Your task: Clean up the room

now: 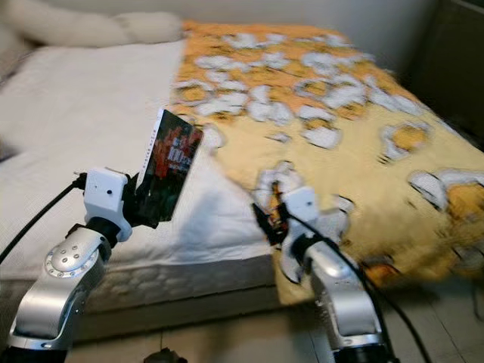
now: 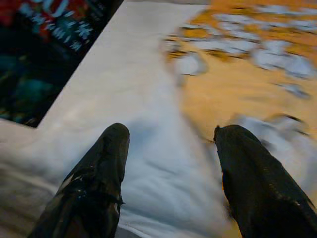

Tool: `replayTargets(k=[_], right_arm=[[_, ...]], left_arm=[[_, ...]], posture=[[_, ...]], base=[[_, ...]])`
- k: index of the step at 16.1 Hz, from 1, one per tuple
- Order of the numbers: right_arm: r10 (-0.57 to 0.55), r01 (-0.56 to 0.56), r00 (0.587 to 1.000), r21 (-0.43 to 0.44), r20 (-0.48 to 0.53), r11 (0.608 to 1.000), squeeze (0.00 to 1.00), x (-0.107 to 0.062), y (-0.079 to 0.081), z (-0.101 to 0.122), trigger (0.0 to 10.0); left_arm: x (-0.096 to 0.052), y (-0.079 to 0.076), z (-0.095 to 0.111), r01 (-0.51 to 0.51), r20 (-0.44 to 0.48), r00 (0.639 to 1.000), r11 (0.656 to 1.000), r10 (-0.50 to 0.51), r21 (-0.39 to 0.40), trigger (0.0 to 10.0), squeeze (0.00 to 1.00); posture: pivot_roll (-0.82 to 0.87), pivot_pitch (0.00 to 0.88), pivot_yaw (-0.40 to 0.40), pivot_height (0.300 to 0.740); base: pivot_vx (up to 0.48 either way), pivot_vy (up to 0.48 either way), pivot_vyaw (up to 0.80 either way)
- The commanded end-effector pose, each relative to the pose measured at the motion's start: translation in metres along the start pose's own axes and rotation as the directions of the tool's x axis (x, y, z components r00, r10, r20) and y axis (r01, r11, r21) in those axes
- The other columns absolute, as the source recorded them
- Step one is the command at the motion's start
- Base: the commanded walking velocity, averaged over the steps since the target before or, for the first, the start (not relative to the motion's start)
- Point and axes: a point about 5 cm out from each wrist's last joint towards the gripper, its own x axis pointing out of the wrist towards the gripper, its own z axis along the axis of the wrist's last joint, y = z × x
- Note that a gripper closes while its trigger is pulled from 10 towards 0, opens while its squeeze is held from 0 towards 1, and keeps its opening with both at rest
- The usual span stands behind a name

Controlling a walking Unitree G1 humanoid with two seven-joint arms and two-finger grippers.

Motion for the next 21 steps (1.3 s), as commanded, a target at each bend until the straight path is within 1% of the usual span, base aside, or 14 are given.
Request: replayTargets(k=[1, 4, 6, 9, 10, 11, 12, 13, 18, 21], right_arm=[[0.02, -0.019, 1.0, -0.016, 0.02, 1.0, 0.0, 0.001, 0.001, 0.006, 10.0], [0.07, -0.07, 0.997, -0.004, 0.02, 0.998, 0.0, 0.003, 0.008, 0.005, 10.0], [0.078, -0.078, 0.997, -0.004, 0.015, 0.997, 0.0, 0.003, 0.011, 0.003, 10.0], [-0.039, 0.038, 0.999, 0.065, 0.023, 0.997, 0.0, 0.004, 0.003, 0.001, 10.0], [-0.09, 0.088, 0.996, 0.057, 0.025, 0.994, 0.0, 0.003, -0.001, 0.001, 10.0], [-0.112, 0.111, 0.993, 0.053, 0.024, 0.992, 0.0, 0.003, -0.003, 0.001, 10.0], [-0.202, 0.199, 0.979, 0.068, 0.032, 0.978, 0.0, 0.0, -0.011, 0.001, 10.0], [-0.264, 0.259, 0.964, 0.09, 0.041, 0.962, 0.0, -0.004, -0.017, 0.0, 10.0], [-0.278, 0.272, 0.959, 0.097, 0.05, 0.957, 0.0, -0.008, -0.018, 0.003, 10.0], [-0.283, 0.277, 0.958, 0.098, 0.044, 0.956, 0.0, -0.008, -0.018, 0.003, 10.0]], left_arm=[[-0.002, 0.006, 0.015, -0.026, 0.072, 0.997, 0.999, 0.025, 0.018, 10.0, 0.0], [-0.006, 0.009, 0.014, -0.034, 0.071, 0.997, 0.999, 0.033, 0.02, 10.0, 0.0], [-0.006, 0.009, 0.014, -0.032, 0.07, 0.997, 0.999, 0.03, 0.026, 10.0, 0.0], [-0.004, 0.009, 0.014, -0.011, 0.065, 0.998, 1.0, 0.009, 0.03, 10.0, 0.0], [-0.004, 0.008, 0.014, -0.002, 0.064, 0.998, 1.0, 0.0, 0.029, 10.0, 0.0], [-0.003, 0.008, 0.014, 0.002, 0.063, 0.998, 1.0, -0.004, 0.027, 10.0, 0.0], [-0.001, 0.006, 0.013, 0.017, 0.061, 0.998, 1.0, -0.019, 0.023, 10.0, 0.0], [0.001, 0.004, 0.012, 0.032, 0.059, 0.998, 0.999, -0.033, 0.018, 10.0, 0.0], [0.006, -0.003, 0.011, 0.053, 0.059, 0.997, 0.999, -0.052, -0.009, 10.0, 0.0], [0.005, -0.005, 0.011, 0.061, 0.07, 0.996, 0.998, -0.059, -0.031, 10.0, 0.0]], posture=[[0.02, 0.0, -0.01, 0.74], [0.03, 0.0, -0.017, 0.74], [0.03, 0.0, -0.017, 0.74], [0.02, 0.0, 0.002, 0.74], [0.02, 0.0, 0.006, 0.74], [0.01, 0.0, 0.009, 0.74], [0.0, 0.0, 0.018, 0.74], [0.0, 0.0, 0.021, 0.74], [-0.03, 0.0, 0.029, 0.74], [-0.03, 0.0, 0.026, 0.74]], base=[[0.285, 0.0, 0.8], [0.303, 0.0, 0.8], [0.311, 0.0, 0.8], [0.312, 0.0, 0.0], [0.307, 0.0, 0.0], [0.311, 0.0, 0.0], [0.307, 0.0, 0.0], [0.311, 0.0, 0.0], [0.299, 0.0, 0.0], [0.0, 0.0, 0.0]])
